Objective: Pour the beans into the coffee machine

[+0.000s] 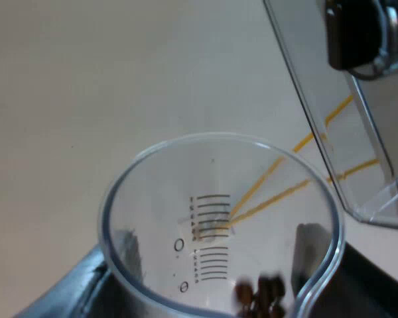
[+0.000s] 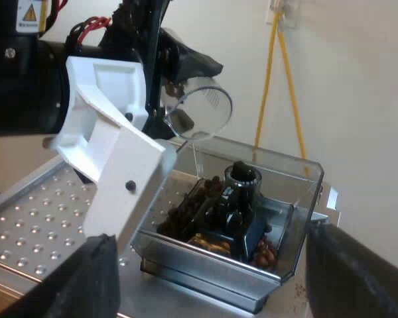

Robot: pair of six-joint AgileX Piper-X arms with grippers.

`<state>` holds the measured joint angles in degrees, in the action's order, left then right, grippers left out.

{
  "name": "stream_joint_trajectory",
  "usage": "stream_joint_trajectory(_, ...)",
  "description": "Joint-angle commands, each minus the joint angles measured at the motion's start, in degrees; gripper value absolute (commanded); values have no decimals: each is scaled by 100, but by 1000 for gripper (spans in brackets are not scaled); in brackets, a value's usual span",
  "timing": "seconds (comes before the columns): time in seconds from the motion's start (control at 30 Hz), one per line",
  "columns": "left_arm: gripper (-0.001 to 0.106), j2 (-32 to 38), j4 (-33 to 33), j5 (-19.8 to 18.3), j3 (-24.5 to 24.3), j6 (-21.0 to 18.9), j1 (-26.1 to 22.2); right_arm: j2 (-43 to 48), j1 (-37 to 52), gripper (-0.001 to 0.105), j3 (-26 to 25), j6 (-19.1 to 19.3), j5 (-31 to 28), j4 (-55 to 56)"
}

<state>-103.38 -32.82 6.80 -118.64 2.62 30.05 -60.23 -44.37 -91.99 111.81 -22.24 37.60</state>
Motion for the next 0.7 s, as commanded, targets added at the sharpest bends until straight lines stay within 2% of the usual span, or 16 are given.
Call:
stream_joint_trajectory(0.03,34,48,61,28,-36,402,21,33,21,62,-72,71,20,39)
stream_joint_trajectory(0.13,34,48,61,28,-36,682,21,33,21,62,-72,71,20,39)
stream_joint_trajectory(0.4,34,48,123,12,-36,1022,21,33,21,62,-72,71,20,39)
stream_joint_trajectory(0.7,34,48,369,-16,-36,1073,21,33,21,62,-72,71,20,39)
